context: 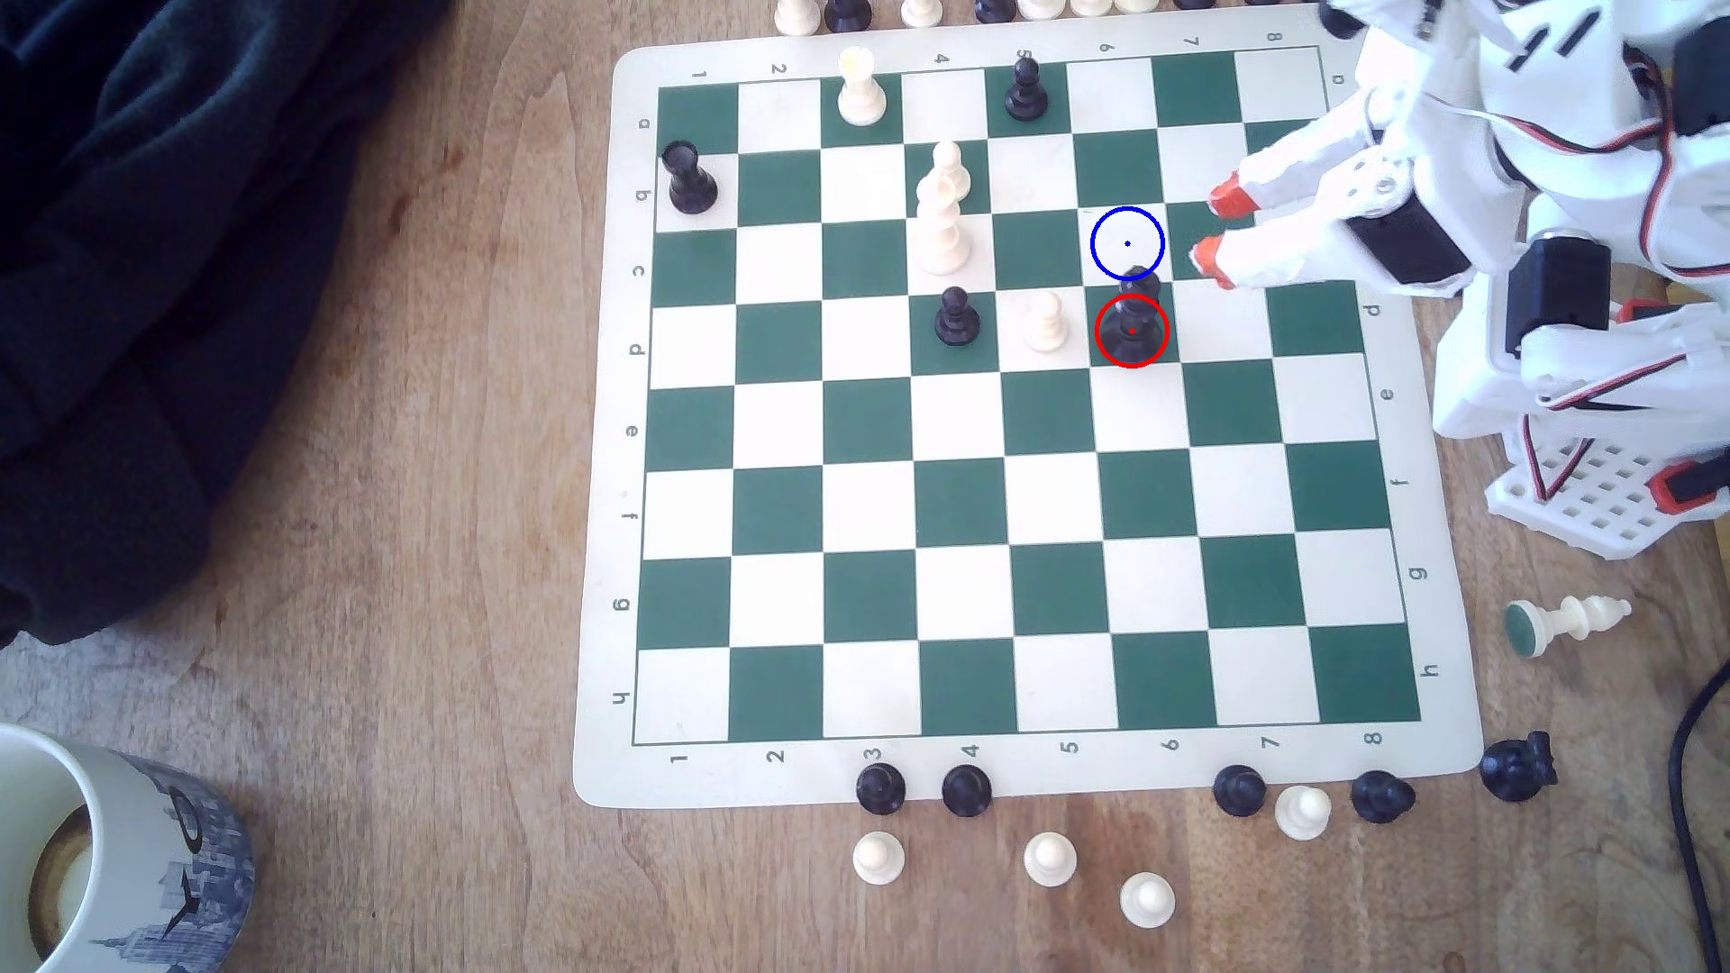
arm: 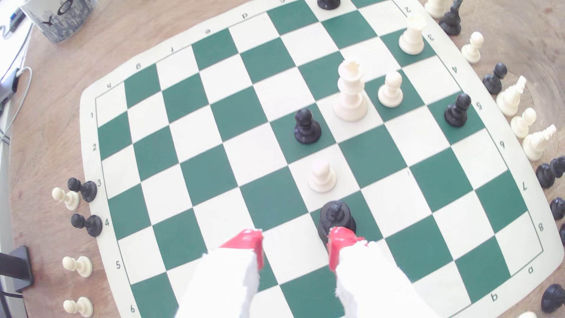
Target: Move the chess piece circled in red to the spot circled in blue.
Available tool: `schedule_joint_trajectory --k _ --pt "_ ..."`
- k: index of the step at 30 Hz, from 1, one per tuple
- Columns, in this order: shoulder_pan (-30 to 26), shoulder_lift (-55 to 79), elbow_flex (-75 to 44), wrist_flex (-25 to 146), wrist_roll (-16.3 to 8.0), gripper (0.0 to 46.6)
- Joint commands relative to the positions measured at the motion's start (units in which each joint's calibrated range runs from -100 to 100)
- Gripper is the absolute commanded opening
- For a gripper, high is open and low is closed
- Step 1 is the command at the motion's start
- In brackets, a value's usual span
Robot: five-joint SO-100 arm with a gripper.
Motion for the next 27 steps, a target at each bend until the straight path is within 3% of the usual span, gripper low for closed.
schedule_joint_trajectory --k 1,19,27 --pt "0.6 9.6 -9.8 3.9 -0.5 13.0" --pt "4.0 32.0 -8.9 -0.1 -1.0 16.6" --pt "4.0 35.3 -6.7 -3.3 -1.2 17.4"
